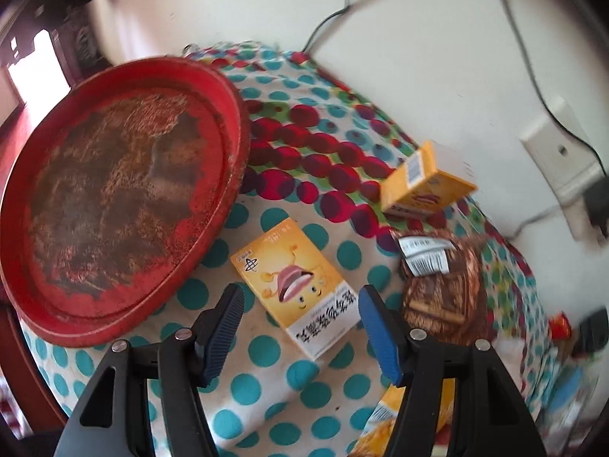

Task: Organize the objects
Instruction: 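Grasp the yellow medicine box with the left gripper and lift it, then carry the yellow box over the red tray and release it with the left gripper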

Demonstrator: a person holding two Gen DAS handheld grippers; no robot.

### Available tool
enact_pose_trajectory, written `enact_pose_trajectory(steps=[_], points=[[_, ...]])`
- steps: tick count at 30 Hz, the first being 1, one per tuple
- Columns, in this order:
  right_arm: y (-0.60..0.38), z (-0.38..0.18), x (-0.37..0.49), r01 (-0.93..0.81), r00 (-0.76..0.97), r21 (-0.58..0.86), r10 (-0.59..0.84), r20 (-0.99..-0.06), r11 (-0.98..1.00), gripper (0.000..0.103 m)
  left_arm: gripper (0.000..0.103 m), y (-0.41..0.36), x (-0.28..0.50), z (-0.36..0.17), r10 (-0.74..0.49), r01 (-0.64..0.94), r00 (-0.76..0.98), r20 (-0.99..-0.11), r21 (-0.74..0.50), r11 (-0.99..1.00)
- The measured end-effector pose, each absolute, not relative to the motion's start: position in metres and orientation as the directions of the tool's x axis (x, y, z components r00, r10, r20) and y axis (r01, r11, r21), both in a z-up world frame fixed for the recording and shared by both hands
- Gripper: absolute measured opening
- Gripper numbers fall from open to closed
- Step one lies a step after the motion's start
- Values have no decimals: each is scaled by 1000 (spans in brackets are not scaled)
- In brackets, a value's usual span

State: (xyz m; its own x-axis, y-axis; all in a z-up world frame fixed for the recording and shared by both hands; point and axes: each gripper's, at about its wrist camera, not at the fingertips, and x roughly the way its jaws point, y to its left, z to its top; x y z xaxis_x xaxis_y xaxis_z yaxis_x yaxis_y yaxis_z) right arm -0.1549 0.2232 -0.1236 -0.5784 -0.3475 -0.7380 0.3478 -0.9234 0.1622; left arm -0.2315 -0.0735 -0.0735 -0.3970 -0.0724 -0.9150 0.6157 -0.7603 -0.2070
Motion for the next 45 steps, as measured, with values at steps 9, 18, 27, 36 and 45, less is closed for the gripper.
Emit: enact_pose_trajectory(steps=[9,18,27,36,45], points=[[223,-126,-157,360,-554,204,-385,-739,-910,65,64,-75,-246,-96,-114,734,-339,-934,-187,-653],[223,-127,-159,361,-542,206,-384,-748,-910,74,66,-66,-250,-112,-99,671,-370,-924,-192,-716],[232,-122,-158,300,-592,176,-328,-736,-937,82,62,-66,-237,-108,-24,562,-449,-893,-262,-785],[234,-124,-161,277,-583,177,-312,-750,-944,41,59,-57,-221,-90,58,396,-478,-876,-274,-877],[234,-117,-154,278,-626,151,-298,-721,-949,40,59,-45,-200,-74,110,233,-474,-874,-245,-941]])
